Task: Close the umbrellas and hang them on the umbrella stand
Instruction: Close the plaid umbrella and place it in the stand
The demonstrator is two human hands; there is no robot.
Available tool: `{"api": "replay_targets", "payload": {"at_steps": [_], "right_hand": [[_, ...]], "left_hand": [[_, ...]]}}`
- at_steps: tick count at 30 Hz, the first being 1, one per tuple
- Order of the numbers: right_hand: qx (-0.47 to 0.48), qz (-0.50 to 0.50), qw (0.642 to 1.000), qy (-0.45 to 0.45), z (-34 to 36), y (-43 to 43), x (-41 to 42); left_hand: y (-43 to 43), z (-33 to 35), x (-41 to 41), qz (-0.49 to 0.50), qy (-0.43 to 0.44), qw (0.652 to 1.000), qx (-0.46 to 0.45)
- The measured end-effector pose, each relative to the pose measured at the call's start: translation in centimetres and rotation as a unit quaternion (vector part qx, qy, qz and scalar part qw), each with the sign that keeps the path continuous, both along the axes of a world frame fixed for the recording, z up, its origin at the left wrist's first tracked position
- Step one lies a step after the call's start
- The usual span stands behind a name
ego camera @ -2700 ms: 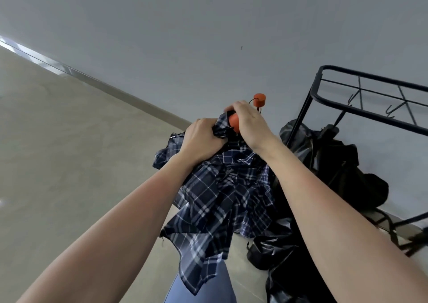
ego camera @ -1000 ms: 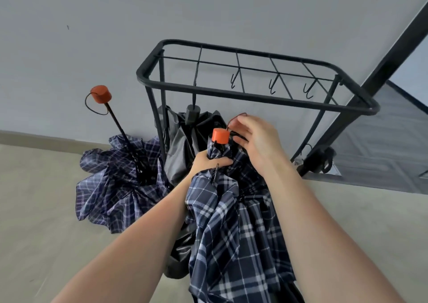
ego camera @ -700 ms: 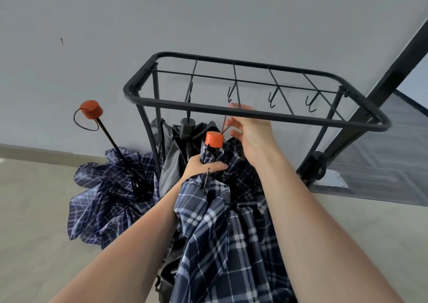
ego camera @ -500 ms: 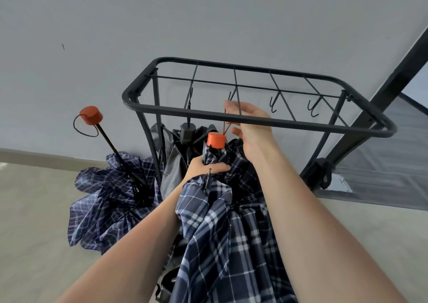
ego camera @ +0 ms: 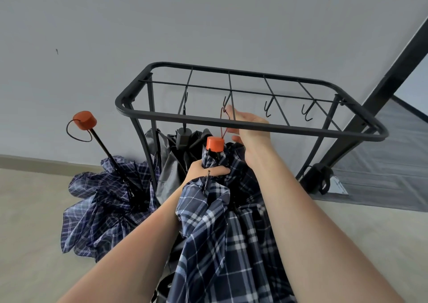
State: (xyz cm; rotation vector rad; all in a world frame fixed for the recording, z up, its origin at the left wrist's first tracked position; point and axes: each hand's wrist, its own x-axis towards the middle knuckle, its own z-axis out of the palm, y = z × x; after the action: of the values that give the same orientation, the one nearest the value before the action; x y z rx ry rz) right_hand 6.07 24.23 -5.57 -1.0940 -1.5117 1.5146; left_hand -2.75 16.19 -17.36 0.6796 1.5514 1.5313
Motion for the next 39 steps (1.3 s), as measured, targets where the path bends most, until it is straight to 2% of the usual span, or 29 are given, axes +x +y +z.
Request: {"api": "replay_targets", "payload": {"at_steps": [3,6,8,11,13,15,17,21,22,27,30,32,34,36,39], "right_hand": [[0.123,0.008,0.985,-0.119,-0.8,-0.9,2.0],[0.210,0.069,0.941,-0.256,-1.7,-2.4,5.1],[0.157,0.145,0.922,-0.322,-2.6,-3.9,7.1],[0.054,0.260,0.910,-0.318,-3.6,-6.1,9.5],[0.059,0.291,0.896,-0.330,-4.5,-6.9,10.8],[0.107,0.297,0.872,-0.375,-5.5,-7.2,11.5],[0.135,0.275,0.861,-0.406,-6.6,-7.4,11.6],[0.186,0.203,0.891,-0.361,-8.6,-7.2,10.4],[0.198,0.195,0.896,-0.347,-8.8,-7.0,10.1],[0.226,0.117,0.911,-0.324,-8.8,-5.2,9.0],[0.218,0.068,0.923,-0.311,-8.4,-4.2,8.6],[0.213,0.033,0.921,-0.324,-8.4,-3.6,8.0],[0.212,0.010,0.913,-0.349,-8.6,-3.1,7.4],[0.216,-0.003,0.900,-0.379,-8.7,-3.0,6.5],[0.230,-0.019,0.883,-0.407,-8.7,-3.3,5.1]], "left_hand": [[0.0,-0.3,0.2,-0.005,0.011,1.000,0.002],[0.0,-0.5,0.5,-0.021,0.019,1.000,0.004],[-0.1,-0.4,0.9,-0.018,0.035,0.999,0.000],[-0.1,-0.4,1.1,-0.013,0.051,0.999,0.007],[-0.3,-0.6,1.2,-0.008,0.034,0.999,0.021],[-0.5,-0.7,0.9,-0.002,0.025,0.999,0.032],[-0.4,-1.0,0.4,-0.008,0.051,0.998,0.023],[-0.5,0.0,-0.7,-0.078,0.141,0.986,-0.036],[-0.6,0.1,-0.9,-0.088,0.137,0.986,-0.039],[-1.5,-0.5,-1.7,-0.080,0.051,0.995,-0.024],[-2.8,-1.6,-1.2,-0.050,-0.058,0.996,-0.038],[-3.5,-1.9,-0.8,-0.035,-0.080,0.993,-0.084],[-3.7,-1.9,-0.5,-0.003,-0.110,0.991,-0.071],[-3.8,-2.3,0.0,0.018,-0.071,0.997,0.000],[-4.2,-2.0,1.6,0.035,0.080,0.993,0.073]]}}
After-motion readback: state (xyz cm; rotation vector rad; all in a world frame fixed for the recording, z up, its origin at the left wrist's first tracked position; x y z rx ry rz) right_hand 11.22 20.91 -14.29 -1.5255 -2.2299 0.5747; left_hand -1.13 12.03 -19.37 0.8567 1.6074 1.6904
